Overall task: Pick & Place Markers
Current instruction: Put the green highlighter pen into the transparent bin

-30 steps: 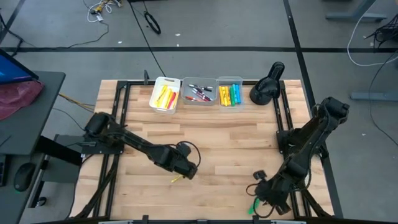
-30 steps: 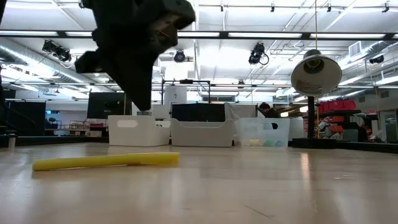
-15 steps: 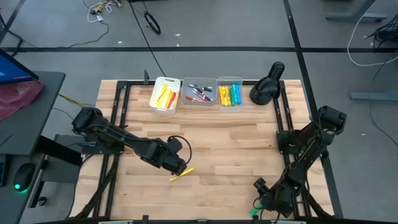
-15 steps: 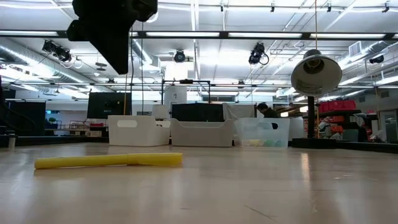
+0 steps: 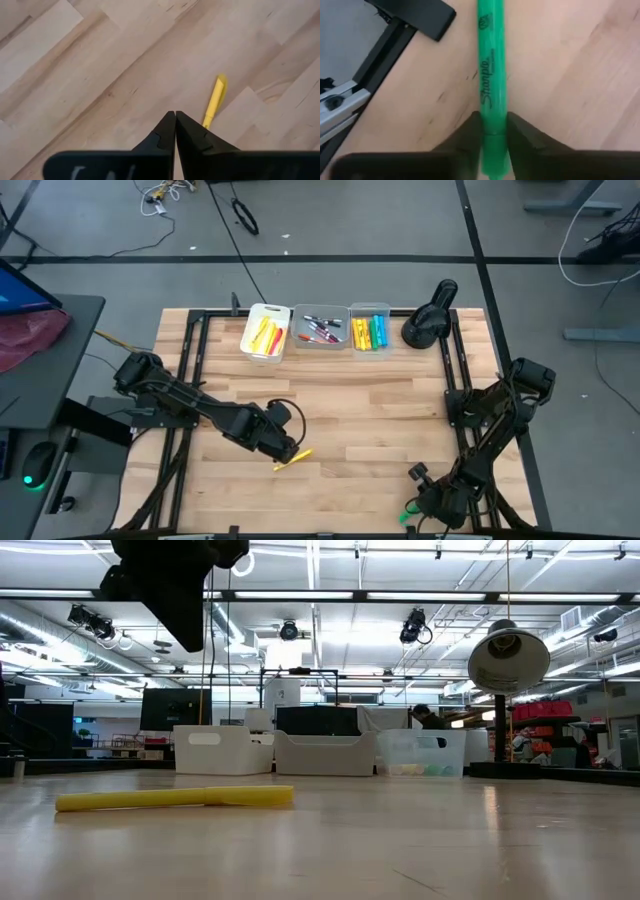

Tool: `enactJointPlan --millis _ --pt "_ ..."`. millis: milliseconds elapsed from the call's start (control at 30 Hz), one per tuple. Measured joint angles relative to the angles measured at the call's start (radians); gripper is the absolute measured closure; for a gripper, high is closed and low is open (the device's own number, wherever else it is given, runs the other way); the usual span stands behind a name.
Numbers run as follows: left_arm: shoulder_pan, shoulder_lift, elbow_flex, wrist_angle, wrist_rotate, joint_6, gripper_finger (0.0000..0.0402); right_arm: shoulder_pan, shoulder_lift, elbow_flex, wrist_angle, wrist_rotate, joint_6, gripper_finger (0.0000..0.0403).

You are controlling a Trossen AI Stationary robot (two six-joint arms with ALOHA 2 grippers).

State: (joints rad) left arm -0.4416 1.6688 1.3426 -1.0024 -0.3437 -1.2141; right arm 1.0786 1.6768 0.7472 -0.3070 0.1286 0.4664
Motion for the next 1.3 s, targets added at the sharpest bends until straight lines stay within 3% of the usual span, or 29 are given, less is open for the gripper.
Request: enactJointPlan --millis 67,233,500,633,833,1100,1300 --pt "0.000 0.000 0.000 0.004 0.000 -0.005 0.0382 0.000 0.000 0.001 -0.007 0.002 0.005 0.0363" --pt "0.003 -0.011 0.001 0.014 -0.004 -0.013 0.0358 -0.009 -0.039 -0.002 -0.035 0.014 0.111 0.0363" --pt "0.034 -0.029 0.001 0.074 -0.025 0.088 0.0268 -0.179 -0.237 -0.006 -0.204 0.070 0.312 0.0363" --pt "0.064 -0.029 -0.012 0.069 -0.021 0.247 0.0239 -0.374 -0.326 0.035 -0.201 0.073 0.308 0.0363" --pt "0.152 -0.070 -0.127 0.125 -0.004 0.467 0.0252 -0.734 -0.323 0.260 -0.387 0.070 0.297 0.0363" --pt "0.307 -0.283 -0.336 0.287 0.024 0.680 0.0289 -1.148 -0.165 0.636 -0.734 0.018 0.325 0.0363" --pt "0.401 -0.394 -0.376 0.315 0.024 0.785 0.0296 -1.409 -0.019 0.777 -0.871 -0.058 0.338 0.0363"
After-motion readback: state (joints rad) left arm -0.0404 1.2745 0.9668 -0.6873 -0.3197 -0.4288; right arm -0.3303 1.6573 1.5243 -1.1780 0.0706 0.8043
